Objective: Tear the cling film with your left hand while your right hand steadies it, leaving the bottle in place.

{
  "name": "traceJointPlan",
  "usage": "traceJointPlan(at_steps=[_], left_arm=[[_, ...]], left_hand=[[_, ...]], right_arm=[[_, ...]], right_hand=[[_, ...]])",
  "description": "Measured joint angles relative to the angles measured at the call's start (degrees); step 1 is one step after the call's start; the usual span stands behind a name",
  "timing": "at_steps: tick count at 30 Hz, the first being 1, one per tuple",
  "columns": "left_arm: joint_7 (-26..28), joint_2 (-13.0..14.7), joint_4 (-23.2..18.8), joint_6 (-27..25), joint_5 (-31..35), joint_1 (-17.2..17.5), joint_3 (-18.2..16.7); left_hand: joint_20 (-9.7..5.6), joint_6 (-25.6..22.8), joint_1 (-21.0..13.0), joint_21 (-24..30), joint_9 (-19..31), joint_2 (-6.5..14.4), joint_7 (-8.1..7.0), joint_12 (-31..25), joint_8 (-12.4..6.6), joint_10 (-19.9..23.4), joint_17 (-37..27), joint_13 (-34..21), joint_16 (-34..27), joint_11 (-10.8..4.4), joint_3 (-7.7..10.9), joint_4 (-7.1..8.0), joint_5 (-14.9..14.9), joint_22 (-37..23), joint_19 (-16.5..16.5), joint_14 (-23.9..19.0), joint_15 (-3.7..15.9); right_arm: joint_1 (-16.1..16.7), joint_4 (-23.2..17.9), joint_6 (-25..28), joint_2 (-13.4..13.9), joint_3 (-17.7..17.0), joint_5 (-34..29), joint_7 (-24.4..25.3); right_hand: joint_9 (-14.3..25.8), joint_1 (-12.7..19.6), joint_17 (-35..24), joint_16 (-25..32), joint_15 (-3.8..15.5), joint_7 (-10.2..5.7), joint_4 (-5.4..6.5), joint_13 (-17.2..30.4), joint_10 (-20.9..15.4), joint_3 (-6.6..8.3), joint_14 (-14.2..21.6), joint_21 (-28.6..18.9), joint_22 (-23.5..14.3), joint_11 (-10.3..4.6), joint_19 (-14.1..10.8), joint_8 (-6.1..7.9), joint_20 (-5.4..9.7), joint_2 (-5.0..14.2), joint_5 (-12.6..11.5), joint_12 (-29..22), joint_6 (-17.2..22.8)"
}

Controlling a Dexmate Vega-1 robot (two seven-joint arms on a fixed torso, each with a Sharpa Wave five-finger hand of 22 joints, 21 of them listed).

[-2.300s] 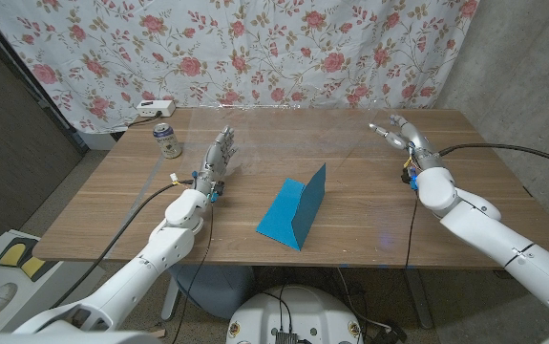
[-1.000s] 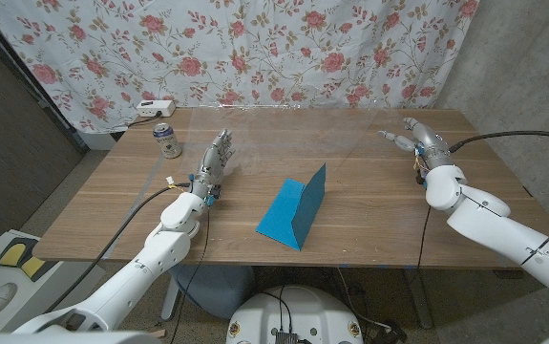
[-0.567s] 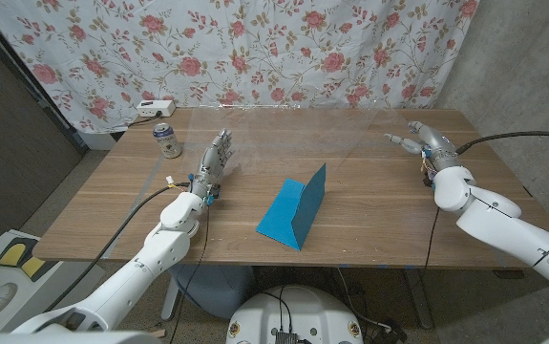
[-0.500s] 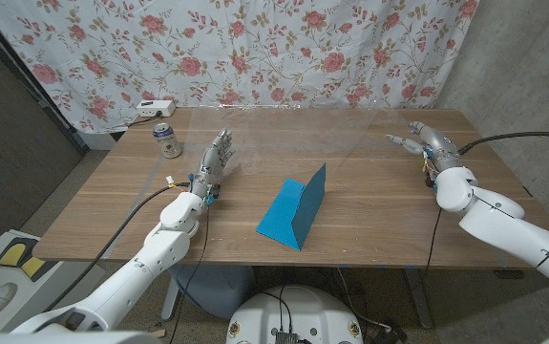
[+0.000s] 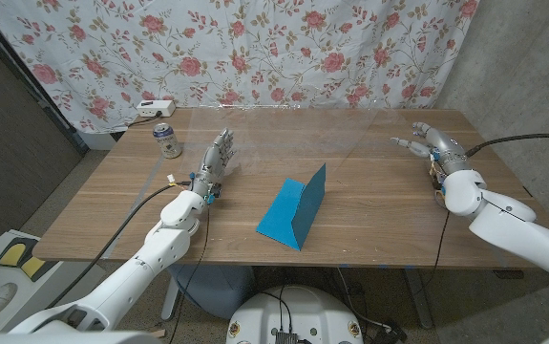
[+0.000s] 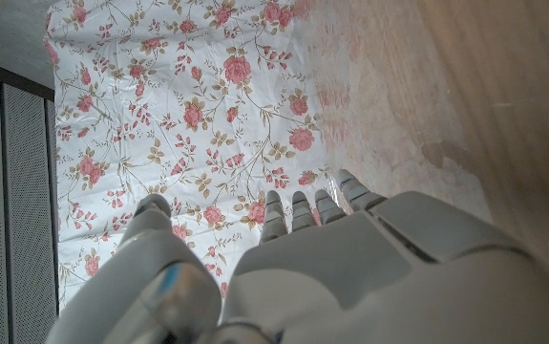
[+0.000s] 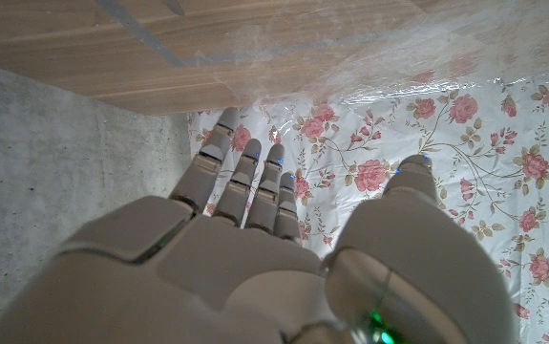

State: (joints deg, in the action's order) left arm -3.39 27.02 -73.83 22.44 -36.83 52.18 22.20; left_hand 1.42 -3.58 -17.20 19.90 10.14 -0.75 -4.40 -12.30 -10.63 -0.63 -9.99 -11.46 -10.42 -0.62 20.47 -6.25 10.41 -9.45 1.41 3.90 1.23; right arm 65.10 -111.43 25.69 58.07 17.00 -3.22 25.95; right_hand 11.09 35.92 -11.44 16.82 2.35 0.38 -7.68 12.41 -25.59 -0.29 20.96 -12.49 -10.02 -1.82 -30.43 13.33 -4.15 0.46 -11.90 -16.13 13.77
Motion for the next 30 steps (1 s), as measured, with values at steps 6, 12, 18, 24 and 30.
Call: traceJointPlan(at_steps=[6, 12, 18, 24, 30], left_arm=[[-0.34, -0.16, 0.38, -0.03, -0.07, -0.29, 0.12], [-0.48, -0.20, 0.51, -0.02, -0.08, -0.31, 0.16], [-0.44, -0.02, 0.44, -0.04, -0.08, -0.16, 0.15], [-0.19, 0.27, 0.04, -0.19, -0.04, 0.08, 0.06], [-0.19, 0.42, -0.20, -0.19, -0.04, 0.25, 0.02]], left_hand=[[-0.30, 0.00, 0.00, -0.21, 0.00, 0.00, 0.00, 0.00, 0.00, 0.00, 0.00, 0.00, 0.00, 0.00, 0.00, 0.00, 0.00, 0.00, -0.30, 0.00, 0.00], [-0.29, 0.00, 0.23, -0.21, 0.00, 0.23, 0.00, 0.00, 0.00, 0.00, 0.00, -0.01, 0.00, 0.00, 0.00, 0.00, 0.00, 0.00, -0.29, 0.00, 0.00], [-0.29, 0.00, 0.23, -0.42, 0.00, 0.22, 0.00, 0.00, 0.00, 0.00, 0.00, -0.01, 0.00, 0.00, 0.00, 0.00, 0.00, 0.00, -0.29, 0.00, 0.00], [-0.29, 0.00, 0.23, -0.65, 0.00, 0.22, 0.00, 0.00, 0.00, 0.00, 0.00, -0.01, 0.00, 0.00, 0.00, 0.00, 0.00, 0.00, -0.29, -0.01, 0.00], [-0.29, 0.00, 0.23, -0.65, 0.00, 0.22, 0.00, 0.00, 0.00, 0.00, 0.00, -0.01, 0.00, 0.00, 0.00, 0.00, 0.00, 0.00, -0.29, -0.01, 0.00]], right_arm=[[0.73, 0.32, -0.17, 0.01, -0.55, -0.39, 1.28], [1.25, 0.61, 0.73, 0.08, -1.20, -0.53, 1.59], [1.31, 0.76, 2.63, 0.27, -1.26, -1.11, 1.58], [1.30, 0.88, 4.24, 0.37, -1.21, -1.47, 1.14], [1.30, 0.88, 5.88, 0.37, -1.21, -1.72, 0.46]], right_hand=[[-0.18, 0.23, 0.00, 0.39, 0.12, 0.74, -0.06, -0.20, -2.54, 0.07, 2.13, -0.65, 0.00, 0.14, -2.60, 0.50, 0.57, -0.23, 0.00, 0.00, 2.98], [-0.17, 0.53, 0.00, 0.40, 0.20, 0.46, -0.06, -0.44, -2.62, 0.07, 2.67, -0.65, 0.00, 0.05, -3.02, 0.50, 0.59, 0.08, 0.00, 0.00, 3.24], [-0.17, 0.75, -0.17, 0.84, 0.18, 1.28, -0.06, -0.45, -2.80, 0.07, 3.84, -0.87, 0.01, 0.48, -4.17, 0.26, 0.88, -0.14, 0.00, 0.00, 2.81], [-0.17, 0.99, -0.16, 0.85, 0.23, 1.70, -0.06, -0.68, -2.71, 0.06, 4.29, -1.68, 0.01, 0.57, -7.51, -0.29, 2.36, -0.34, -0.10, 0.66, 2.37], [-0.17, 1.51, -0.16, 1.21, 0.29, 2.32, 0.11, -0.70, -3.08, 0.23, 5.17, -1.98, -0.26, 0.94, -9.47, -0.63, 3.34, -0.45, -0.45, 1.14, 1.79]])
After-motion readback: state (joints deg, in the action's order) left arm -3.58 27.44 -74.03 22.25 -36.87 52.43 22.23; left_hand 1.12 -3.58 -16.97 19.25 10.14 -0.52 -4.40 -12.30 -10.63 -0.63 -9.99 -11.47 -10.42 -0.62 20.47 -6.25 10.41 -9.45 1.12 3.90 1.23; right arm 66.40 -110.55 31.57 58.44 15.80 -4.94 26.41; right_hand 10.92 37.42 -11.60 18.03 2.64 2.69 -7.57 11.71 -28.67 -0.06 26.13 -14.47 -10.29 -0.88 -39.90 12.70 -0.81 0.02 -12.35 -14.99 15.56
